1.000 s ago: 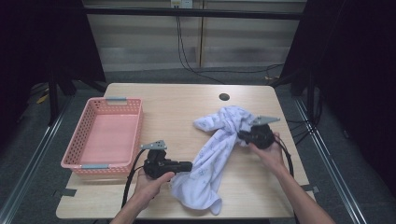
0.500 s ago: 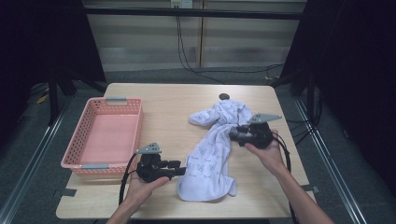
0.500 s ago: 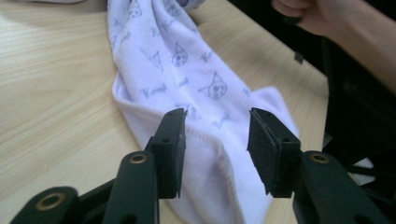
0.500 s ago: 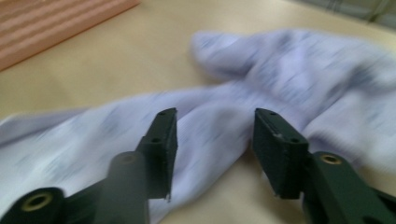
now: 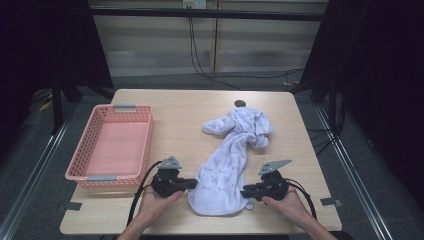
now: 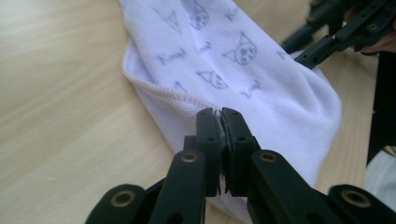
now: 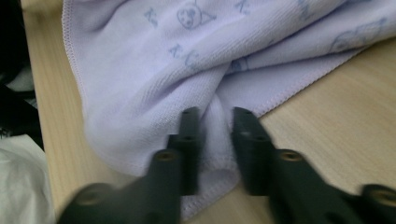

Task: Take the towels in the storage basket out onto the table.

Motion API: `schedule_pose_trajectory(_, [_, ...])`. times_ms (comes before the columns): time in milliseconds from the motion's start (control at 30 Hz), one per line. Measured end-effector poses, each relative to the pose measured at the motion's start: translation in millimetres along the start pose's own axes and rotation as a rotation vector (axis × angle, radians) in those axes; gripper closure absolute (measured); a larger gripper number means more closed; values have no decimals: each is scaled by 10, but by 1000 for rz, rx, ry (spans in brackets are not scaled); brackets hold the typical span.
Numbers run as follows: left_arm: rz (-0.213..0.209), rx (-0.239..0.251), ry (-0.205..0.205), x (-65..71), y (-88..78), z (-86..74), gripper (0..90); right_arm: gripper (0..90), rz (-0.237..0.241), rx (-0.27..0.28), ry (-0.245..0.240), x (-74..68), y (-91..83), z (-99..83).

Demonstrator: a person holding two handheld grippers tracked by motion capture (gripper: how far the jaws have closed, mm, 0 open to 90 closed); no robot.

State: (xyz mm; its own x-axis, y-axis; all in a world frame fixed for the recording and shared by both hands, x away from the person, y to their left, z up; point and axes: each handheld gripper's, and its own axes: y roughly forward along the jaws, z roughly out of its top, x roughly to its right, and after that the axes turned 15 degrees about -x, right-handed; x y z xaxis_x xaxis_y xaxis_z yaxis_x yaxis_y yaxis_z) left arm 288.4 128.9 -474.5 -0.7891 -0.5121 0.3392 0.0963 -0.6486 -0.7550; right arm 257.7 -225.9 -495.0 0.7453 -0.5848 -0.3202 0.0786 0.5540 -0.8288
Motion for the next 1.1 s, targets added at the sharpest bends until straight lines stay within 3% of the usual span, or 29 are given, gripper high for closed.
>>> schedule_pose_trajectory(33, [2,25,-16,-25,-54,-5,876,872,-6,21,-7,16,-45,2])
schedule_pose_trajectory(100, [-11,86,-51,-80,-179,-12,877,878,-62,67,13,61,-202,5])
schedule_pose_trajectory(200, [-10,155,-72,-89,-325,25,878,880,-179,136,51,161,-540,27])
schedule_pose_trajectory(233, [-34,174,-71,-72,-363,64,878,880,-208,153,51,183,-640,43])
schedule_pose_trajectory(367, [-30,202,-15,125,-347,216,878,880,-326,270,20,159,-1171,196])
schedule_pose_trajectory(433, [-19,206,3,195,-322,228,876,879,-334,331,-11,96,-1383,247])
schedule_pose_trajectory(467, [-17,193,8,202,-314,205,875,878,-344,326,-27,65,-1414,236])
schedule_pose_trajectory(500, [-14,177,4,204,-304,166,873,877,-362,308,-42,32,-1390,200])
schedule_pose_trajectory(533, [-10,153,8,197,-291,112,872,875,-345,283,-40,12,-1325,133])
schedule_pose_trajectory(700, [-7,51,-21,157,-219,-201,867,824,-200,118,-30,-134,-705,-412])
schedule_pose_trajectory(733, [2,29,-21,167,-214,-265,867,792,-184,100,-32,-170,-627,-483])
schedule_pose_trajectory(767, [3,19,-21,165,-220,-309,864,759,-133,88,-17,-221,-531,-581])
schedule_pose_trajectory(800, [1,8,-27,163,-225,-337,853,728,-134,70,-27,-267,-502,-618])
schedule_pose_trajectory(833, [27,-3,-44,158,-235,-375,845,705,-153,65,-46,-299,-523,-613])
schedule_pose_trajectory(867, [33,-9,-55,149,-245,-392,838,666,-97,112,-27,-314,-597,-601])
schedule_pose_trajectory(900, [21,-2,-63,128,-271,-419,831,645,-80,146,-12,-313,-646,-592])
schedule_pose_trajectory(1000, [39,35,-91,67,-341,-440,745,643,-133,207,12,-230,-781,-527])
schedule_pose_trajectory(1033, [38,48,-96,44,-360,-438,710,657,-146,199,17,-178,-781,-503])
schedule_pose_trajectory(1100, [26,75,-93,41,-374,-424,710,662,-191,124,33,-81,-700,-460])
